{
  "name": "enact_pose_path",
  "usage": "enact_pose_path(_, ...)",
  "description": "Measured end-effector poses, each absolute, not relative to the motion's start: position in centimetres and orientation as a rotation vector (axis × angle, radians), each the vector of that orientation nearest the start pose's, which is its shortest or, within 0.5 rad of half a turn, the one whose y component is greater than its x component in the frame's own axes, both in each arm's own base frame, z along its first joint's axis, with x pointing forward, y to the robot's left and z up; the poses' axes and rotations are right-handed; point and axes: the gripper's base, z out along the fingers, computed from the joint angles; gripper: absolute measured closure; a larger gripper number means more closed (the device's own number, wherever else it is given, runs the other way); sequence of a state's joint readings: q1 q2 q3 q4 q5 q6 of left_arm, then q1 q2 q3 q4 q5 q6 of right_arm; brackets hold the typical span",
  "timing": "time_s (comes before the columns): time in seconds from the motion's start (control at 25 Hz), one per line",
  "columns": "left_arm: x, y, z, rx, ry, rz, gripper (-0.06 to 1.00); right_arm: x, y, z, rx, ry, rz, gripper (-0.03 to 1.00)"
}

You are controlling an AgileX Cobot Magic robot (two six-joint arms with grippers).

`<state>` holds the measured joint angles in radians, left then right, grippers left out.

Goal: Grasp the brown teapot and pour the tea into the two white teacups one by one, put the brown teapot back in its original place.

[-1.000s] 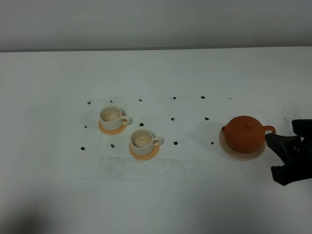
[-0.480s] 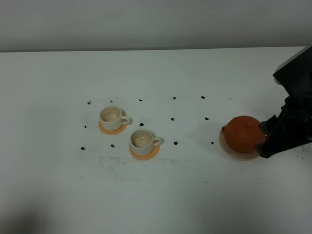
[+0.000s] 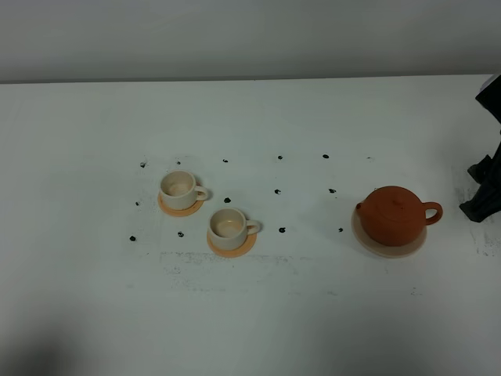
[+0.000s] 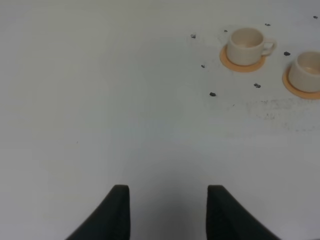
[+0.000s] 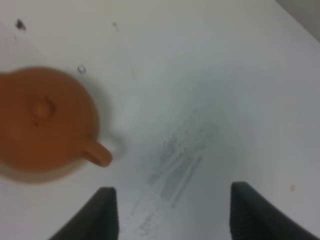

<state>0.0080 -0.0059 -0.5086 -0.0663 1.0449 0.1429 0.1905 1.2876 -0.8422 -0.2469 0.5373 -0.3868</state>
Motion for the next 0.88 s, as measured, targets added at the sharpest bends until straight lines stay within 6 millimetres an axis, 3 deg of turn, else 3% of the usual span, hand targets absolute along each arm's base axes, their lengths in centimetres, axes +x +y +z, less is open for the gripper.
enact_pose_path(0.2,-0.6,-0.5,28.1,0.139,2.007,0.017,0.58,27.1,3.8,25.0,-1.125,2.253,-0.399,0.51)
enact_pose_path(0.48,-0.6,-0.5,28.1,0.138,2.008,0.017,0.58,29.7,4.0,24.0,-1.264,2.306,-0.406,0.53)
enact_pose_path(0.68,-0.6,-0.5,28.1,0.138,2.008,0.017,0.58,31.0,4.4,24.6,-1.01,2.394,-0.252,0.53)
enact_pose_path(0.88,-0.6,-0.5,28.1,0.138,2.008,0.017,0.58,31.4,3.3,24.6,-0.786,2.447,-0.167,0.53)
